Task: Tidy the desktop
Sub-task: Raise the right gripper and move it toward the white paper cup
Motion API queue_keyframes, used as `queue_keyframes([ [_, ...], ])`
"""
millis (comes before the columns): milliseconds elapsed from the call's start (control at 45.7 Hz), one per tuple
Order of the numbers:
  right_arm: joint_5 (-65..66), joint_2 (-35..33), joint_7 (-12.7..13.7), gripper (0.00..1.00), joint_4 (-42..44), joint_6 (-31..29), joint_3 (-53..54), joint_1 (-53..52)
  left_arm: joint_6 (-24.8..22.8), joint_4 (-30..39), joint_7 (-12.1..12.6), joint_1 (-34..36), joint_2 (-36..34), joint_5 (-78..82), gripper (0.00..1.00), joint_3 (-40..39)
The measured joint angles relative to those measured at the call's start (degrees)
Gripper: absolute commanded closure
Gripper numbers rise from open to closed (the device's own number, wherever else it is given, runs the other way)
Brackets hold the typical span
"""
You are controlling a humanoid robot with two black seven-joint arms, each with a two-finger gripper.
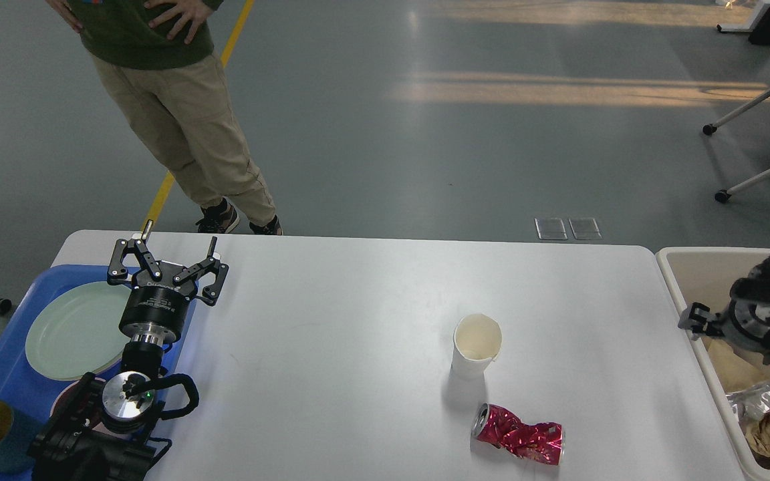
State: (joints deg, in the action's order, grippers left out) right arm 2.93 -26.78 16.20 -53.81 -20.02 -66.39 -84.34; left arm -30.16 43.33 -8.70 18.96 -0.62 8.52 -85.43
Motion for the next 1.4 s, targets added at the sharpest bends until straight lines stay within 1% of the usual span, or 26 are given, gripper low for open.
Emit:
queue_keyframes([
  [131,-0.2,3.0,0.4,0.0,-10.8,-7.6,-2.0,-14.8,0.0,0.0,0.0,0.0,0.0,0.0,0.04,0.0],
  [284,-1.2,7.4,0.4,0.0,-18.8,-17.4,-1.7,-27.8,0.0,0.0,0.0,0.0,0.0,0.0,0.04,0.0],
  [350,-3.3,8.0,0.5,0.0,-22.5,-19.5,-1.5,-32.6,0.0,0.0,0.0,0.0,0.0,0.0,0.04,0.0],
  [459,-6.5,8.3,0.5,0.0,-29.9,-20.3,-1.4,-40.0,0.0,0.0,0.0,-0.1,0.0,0.0,0.04,0.0],
  [634,-7.8,9.3,0.5,0.0,-41.3,-19.4,-1.4,-49.7,0.0,0.0,0.0,-0.1,0.0,0.0,0.04,0.0],
  [743,-8.0,11.8,0.4,0.0,-44.0,-17.1,-1.7,-51.9,0.0,0.0,-0.1,0.0,0.0,0.0,0.04,0.0],
  [831,-8.7,12.7,0.4,0.0,-44.4,-14.8,-2.1,-52.1,0.0,0.0,-0.1,0.0,0.0,0.0,0.04,0.0],
  [984,-9.1,12.3,0.3,0.0,-44.4,-12.9,-1.9,-52.1,0.0,0.0,-0.1,0.0,0.0,0.0,0.04,0.0],
  [1159,-9.1,12.1,0.3,0.0,-43.3,-10.0,-1.5,-49.4,0.0,0.0,0.0,0.0,0.0,0.0,0.04,0.0],
  [1268,-9.0,11.7,0.3,0.0,-42.4,-6.2,-0.3,-46.2,0.0,0.0,0.0,0.0,0.0,0.0,0.04,0.0],
  [1334,-9.0,11.0,0.3,0.0,-41.3,-2.8,1.3,-42.7,0.0,0.0,0.0,0.0,0.0,0.0,0.04,0.0],
  [1399,-9.1,10.7,0.3,0.0,-39.7,-0.6,2.5,-39.6,0.0,0.0,0.0,0.0,0.0,0.0,0.04,0.0],
])
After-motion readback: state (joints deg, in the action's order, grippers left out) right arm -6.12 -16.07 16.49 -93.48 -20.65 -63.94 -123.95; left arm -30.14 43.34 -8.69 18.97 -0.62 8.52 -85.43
